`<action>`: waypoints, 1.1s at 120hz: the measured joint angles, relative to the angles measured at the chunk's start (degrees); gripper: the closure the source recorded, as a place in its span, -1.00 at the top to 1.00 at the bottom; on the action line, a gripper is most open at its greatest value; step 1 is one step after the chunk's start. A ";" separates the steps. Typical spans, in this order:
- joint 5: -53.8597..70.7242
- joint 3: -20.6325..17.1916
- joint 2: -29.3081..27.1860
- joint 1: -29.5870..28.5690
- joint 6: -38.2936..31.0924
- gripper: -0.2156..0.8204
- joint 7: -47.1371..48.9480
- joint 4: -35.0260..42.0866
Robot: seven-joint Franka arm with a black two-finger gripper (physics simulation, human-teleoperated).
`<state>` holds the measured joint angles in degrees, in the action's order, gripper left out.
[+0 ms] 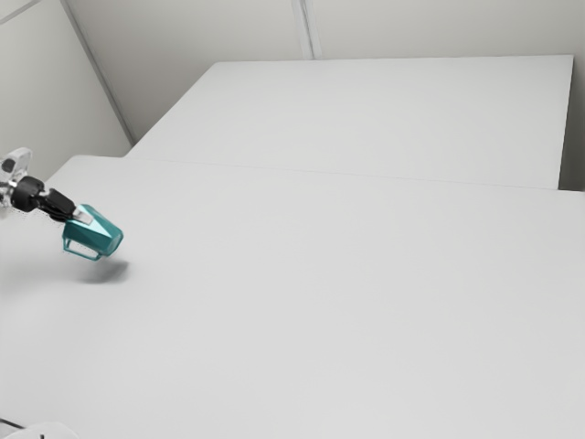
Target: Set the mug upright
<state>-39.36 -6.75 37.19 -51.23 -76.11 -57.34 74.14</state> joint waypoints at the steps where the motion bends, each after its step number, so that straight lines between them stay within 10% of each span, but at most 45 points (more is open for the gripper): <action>1: 0.30 0.06 -0.49 0.53 0.06 -0.92 0.07 0.09; 30: 11.55 13.40 -11.18 26.14 -1.46 -0.93 3.31 1.45; 63: 29.37 14.63 -24.88 44.22 -19.33 -0.93 13.01 20.56; 132: 39.25 12.22 -27.83 48.21 -50.98 -0.93 34.35 39.22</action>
<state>-0.11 5.47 9.36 -3.02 -127.09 -22.99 113.35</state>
